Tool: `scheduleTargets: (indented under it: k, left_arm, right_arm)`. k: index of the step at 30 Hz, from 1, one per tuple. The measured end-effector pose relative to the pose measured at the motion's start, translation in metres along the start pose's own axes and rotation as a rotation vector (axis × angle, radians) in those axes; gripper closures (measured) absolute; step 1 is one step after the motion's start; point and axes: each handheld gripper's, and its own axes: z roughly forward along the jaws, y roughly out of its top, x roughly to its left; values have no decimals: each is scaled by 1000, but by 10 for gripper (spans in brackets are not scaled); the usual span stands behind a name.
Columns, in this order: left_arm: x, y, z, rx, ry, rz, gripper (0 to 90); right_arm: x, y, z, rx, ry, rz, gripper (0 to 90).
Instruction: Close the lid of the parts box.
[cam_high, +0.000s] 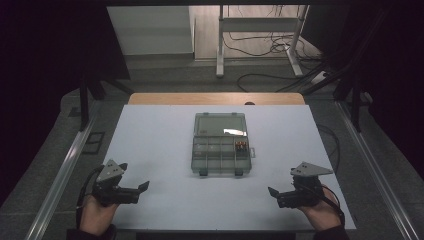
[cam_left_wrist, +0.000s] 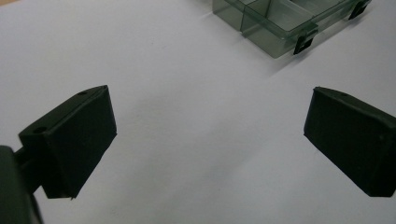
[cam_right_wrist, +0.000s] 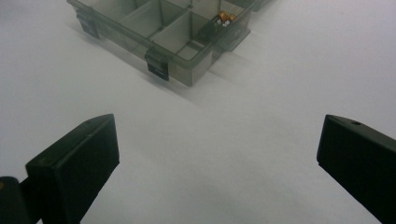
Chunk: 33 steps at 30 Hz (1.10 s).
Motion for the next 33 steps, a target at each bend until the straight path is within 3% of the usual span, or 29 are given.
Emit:
scheduleTargets:
  k: [8,19,26,33]
  left_arm:
    - [1,6,4,-13,-18,-26,5]
    - [2,16,14,-24,-57,-25,0]
    - [5,22,19,-37,-65,-53,0]
    - [7,30,26,-21,-62,-55,0]
  right_arm:
    - [0,10,4,-9,4,-22,0]
    - [-7,20,12,-9,20,-18,0]
    - [-7,31,20,-14,33,-43,0]
    - [-6,41,31,4,46,-44,0]
